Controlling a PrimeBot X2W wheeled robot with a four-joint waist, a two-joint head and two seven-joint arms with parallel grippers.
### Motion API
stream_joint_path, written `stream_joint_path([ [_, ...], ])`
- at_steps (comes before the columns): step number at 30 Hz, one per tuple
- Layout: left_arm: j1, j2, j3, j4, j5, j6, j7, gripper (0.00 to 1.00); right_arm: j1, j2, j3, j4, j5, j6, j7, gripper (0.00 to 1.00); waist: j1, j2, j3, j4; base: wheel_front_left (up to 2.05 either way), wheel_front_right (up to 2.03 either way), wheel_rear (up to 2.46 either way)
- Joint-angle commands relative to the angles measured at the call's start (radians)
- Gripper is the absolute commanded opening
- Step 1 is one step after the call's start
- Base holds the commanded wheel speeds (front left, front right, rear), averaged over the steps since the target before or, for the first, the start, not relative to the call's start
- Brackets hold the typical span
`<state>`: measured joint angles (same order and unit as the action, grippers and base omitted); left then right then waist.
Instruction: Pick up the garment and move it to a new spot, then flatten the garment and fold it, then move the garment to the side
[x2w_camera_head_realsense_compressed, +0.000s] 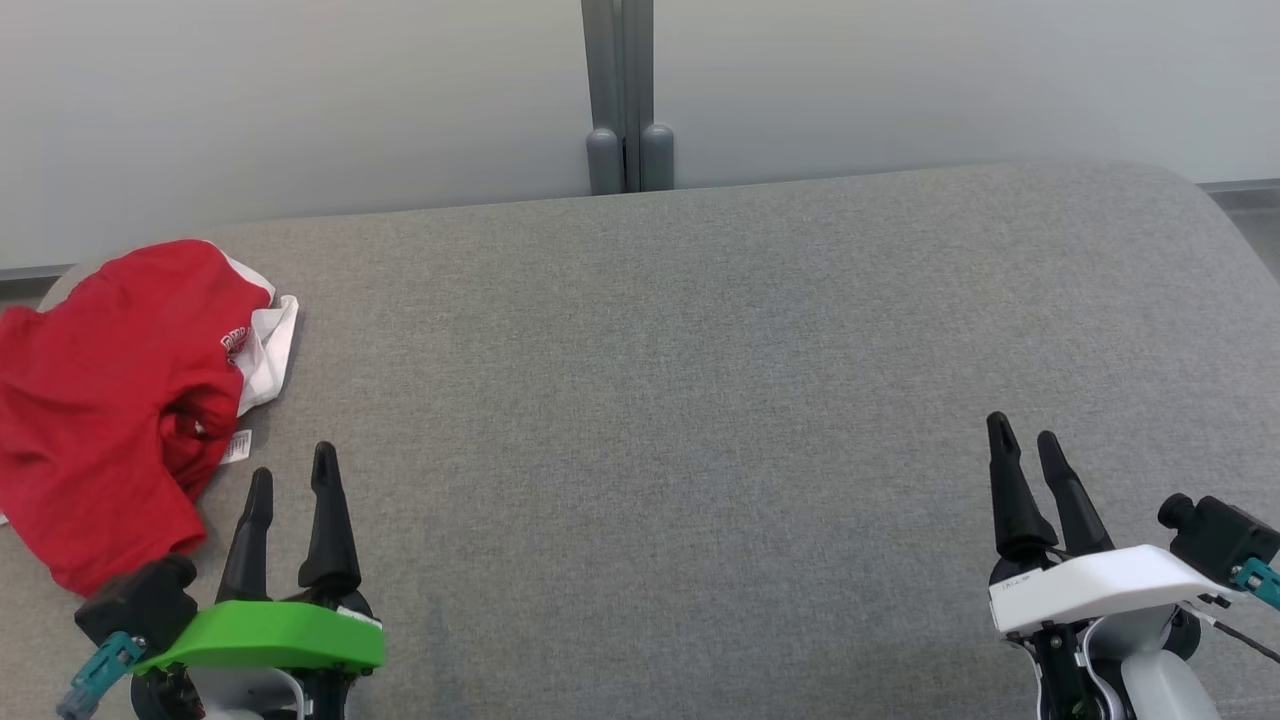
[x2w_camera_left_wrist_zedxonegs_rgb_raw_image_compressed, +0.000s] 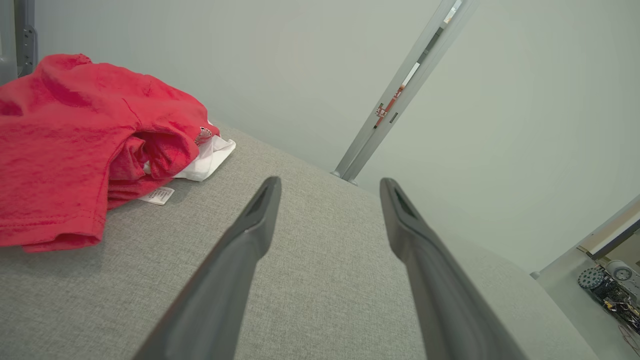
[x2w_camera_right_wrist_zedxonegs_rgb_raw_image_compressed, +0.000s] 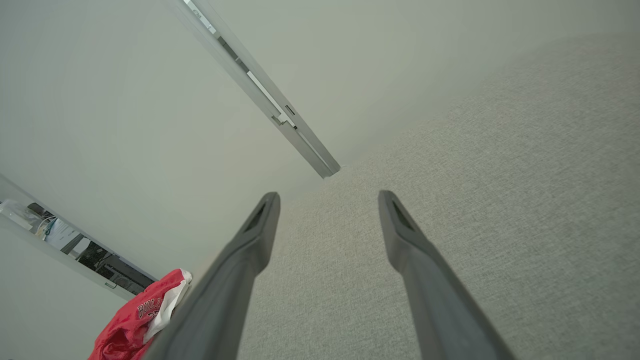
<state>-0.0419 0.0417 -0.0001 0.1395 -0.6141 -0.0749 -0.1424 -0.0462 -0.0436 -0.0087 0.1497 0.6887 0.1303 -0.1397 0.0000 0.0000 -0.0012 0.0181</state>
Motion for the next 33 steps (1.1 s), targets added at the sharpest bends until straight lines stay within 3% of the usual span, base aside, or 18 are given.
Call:
stream_joint_path([
  [1, 0.001, 0.008, -0.002, -0.004, 0.029, 0.004, -0.009, 1.0, 0.0, -0.006, 0.004, -0.008, -0.036, 0.0, -0.012, 1.0, 0.0, 0.0, -0.001, 0.0, 0.0, 0.0, 0.0],
  [33, -0.01, 0.029, -0.064, 0.048, 0.362, 0.051, -0.082, 1.0, 0.0, -0.008, 0.015, 0.024, -0.401, 0.0, -0.086, 1.0, 0.0, 0.0, 0.001, 0.013, 0.0, 0.0, 0.0],
])
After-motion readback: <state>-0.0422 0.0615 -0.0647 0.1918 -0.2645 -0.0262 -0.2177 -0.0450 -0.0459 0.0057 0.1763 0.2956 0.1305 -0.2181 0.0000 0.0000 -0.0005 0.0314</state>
